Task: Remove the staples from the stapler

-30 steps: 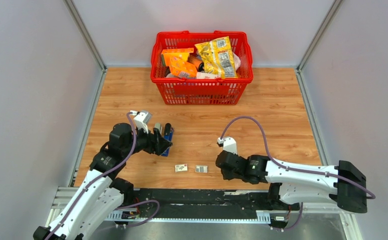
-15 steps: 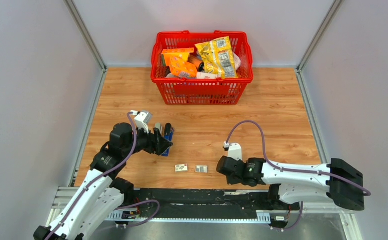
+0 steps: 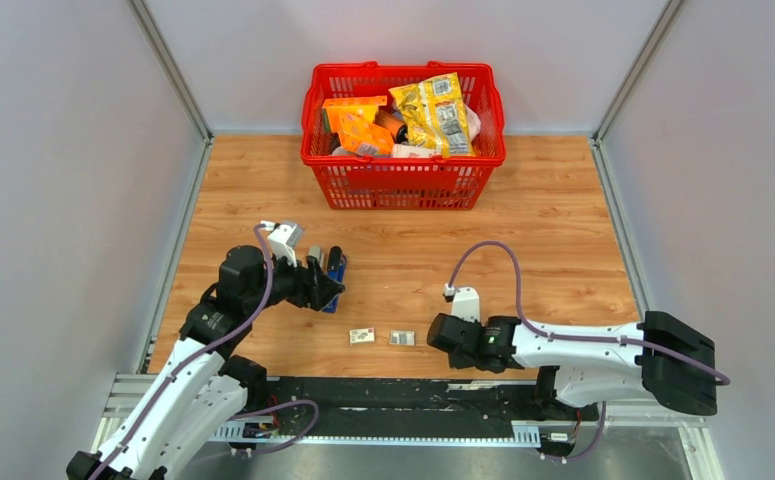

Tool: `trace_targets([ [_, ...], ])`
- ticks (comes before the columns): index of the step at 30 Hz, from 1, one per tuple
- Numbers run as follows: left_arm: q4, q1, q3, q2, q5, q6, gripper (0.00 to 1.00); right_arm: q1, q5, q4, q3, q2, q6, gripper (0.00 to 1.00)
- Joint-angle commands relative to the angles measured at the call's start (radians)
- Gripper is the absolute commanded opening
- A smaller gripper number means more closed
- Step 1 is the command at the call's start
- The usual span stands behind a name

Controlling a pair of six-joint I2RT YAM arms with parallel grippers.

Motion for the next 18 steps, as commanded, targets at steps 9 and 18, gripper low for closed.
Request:
trace_targets([
  [9,0.034,0.004,0.001,0.0,0.017,0.006,0.79,0.002,0.093,0.047,0.018,0.041,0.049,0.0],
  [18,0.031,0.004,0.003,0.002,0.016,0.005,0.79,-0.038,0.131,0.053,0.024,0.057,0.042,0.0],
])
